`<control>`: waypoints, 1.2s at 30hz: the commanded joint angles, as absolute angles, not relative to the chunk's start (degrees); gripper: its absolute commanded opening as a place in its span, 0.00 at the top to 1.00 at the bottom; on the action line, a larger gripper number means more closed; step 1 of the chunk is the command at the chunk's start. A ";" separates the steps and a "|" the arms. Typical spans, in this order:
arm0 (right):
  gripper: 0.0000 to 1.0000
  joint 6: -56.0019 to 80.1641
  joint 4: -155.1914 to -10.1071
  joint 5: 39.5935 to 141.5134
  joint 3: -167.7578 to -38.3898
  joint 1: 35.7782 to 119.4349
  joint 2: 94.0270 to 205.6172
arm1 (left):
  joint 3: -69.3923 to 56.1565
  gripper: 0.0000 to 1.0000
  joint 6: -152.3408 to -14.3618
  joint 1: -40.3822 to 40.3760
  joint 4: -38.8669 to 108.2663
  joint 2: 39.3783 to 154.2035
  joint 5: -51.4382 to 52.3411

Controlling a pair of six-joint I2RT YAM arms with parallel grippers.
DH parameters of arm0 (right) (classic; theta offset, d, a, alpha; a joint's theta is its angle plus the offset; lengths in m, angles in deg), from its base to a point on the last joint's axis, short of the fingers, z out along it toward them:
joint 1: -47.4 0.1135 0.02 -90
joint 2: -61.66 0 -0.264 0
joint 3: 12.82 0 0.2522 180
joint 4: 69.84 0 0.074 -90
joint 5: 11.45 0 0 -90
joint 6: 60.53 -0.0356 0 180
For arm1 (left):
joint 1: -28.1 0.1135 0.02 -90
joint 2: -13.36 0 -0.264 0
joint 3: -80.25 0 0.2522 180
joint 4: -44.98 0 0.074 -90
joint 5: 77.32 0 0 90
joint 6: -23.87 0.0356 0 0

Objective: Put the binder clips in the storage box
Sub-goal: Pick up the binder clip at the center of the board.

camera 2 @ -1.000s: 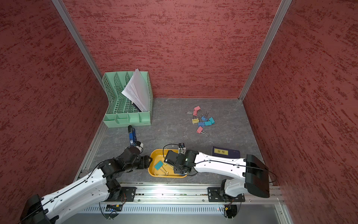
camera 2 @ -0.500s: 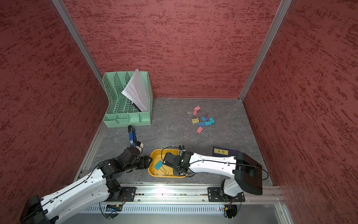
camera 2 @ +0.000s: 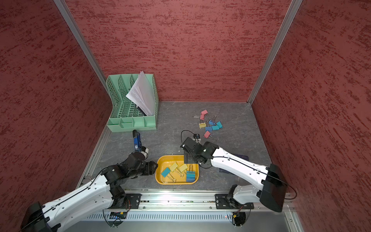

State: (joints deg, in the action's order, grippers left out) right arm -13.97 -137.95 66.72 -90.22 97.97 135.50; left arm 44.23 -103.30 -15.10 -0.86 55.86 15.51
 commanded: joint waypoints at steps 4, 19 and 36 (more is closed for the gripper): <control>0.08 13.22 -136.21 68.14 -95.46 84.40 140.44 | 44.80 0.24 -102.44 -15.32 0.07 56.50 15.41; 0.07 44.06 -117.75 82.84 -95.37 65.79 156.06 | 44.60 0.24 -102.52 -15.18 0.28 57.57 15.32; 0.07 47.43 -110.20 85.41 -93.96 62.07 165.95 | 44.10 0.24 -102.52 -15.06 0.69 60.00 15.06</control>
State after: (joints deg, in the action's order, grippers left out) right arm 46.04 -113.18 84.51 -94.00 63.02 164.96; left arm 44.23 -103.30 -15.10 0.74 59.53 14.86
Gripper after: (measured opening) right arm 0.934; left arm 0.764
